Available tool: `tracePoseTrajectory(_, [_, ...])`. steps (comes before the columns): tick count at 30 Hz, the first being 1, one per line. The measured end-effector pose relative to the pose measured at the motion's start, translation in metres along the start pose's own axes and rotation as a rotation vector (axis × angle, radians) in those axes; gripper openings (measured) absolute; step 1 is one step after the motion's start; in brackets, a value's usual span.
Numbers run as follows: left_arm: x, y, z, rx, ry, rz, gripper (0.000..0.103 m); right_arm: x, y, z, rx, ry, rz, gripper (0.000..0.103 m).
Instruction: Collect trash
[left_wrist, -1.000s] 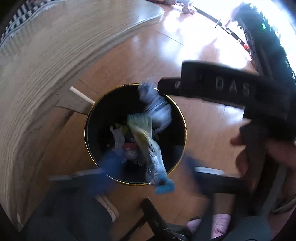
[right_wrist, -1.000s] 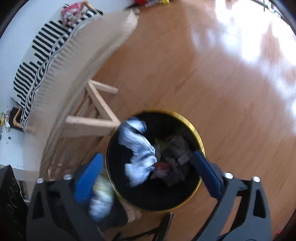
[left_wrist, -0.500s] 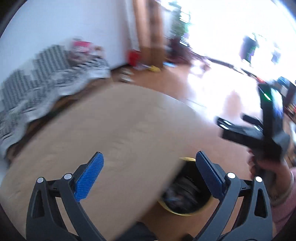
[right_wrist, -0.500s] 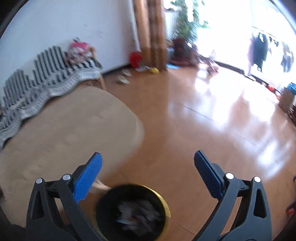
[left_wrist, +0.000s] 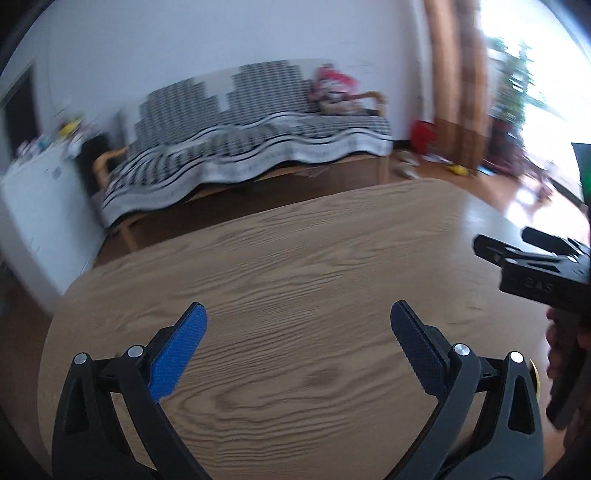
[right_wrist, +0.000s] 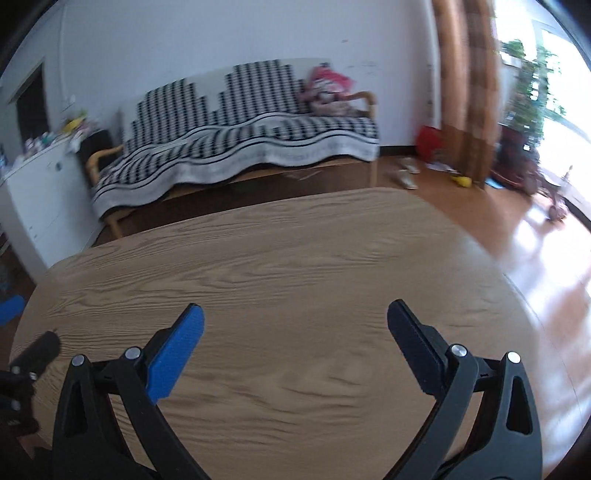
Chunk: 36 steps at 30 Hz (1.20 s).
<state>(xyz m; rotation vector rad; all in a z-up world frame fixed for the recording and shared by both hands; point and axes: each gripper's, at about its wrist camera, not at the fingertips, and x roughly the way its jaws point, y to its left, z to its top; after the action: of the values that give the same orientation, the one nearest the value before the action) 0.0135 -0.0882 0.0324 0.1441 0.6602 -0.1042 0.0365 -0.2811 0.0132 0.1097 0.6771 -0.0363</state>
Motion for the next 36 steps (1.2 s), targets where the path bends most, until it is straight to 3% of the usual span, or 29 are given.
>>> tracePoseTrajectory(7, [0.047, 0.063, -0.031, -0.148, 0.034, 0.11, 0.097, 0.062, 0.076, -0.01, -0.086, 0.05, 0.007, 0.096])
tracePoseTrajectory(9, [0.063, 0.079, -0.027, -0.203, 0.085, 0.119, 0.097, 0.069, 0.087, -0.011, -0.133, 0.057, 0.0, 0.096])
tracePoseTrajectory(14, [0.074, 0.092, -0.023, -0.277, 0.093, 0.16, 0.097, 0.075, 0.09, -0.02, -0.163, 0.092, 0.001, 0.096])
tracePoseTrajectory(25, [0.086, 0.085, -0.037, -0.306, 0.145, 0.052, 0.097, 0.077, 0.085, -0.029, -0.133, 0.139, 0.018, 0.096])
tracePoseTrajectory(36, [0.092, 0.093, -0.046, -0.354, 0.171, 0.028, 0.097, 0.078, 0.087, -0.035, -0.161, 0.16, -0.002, 0.096])
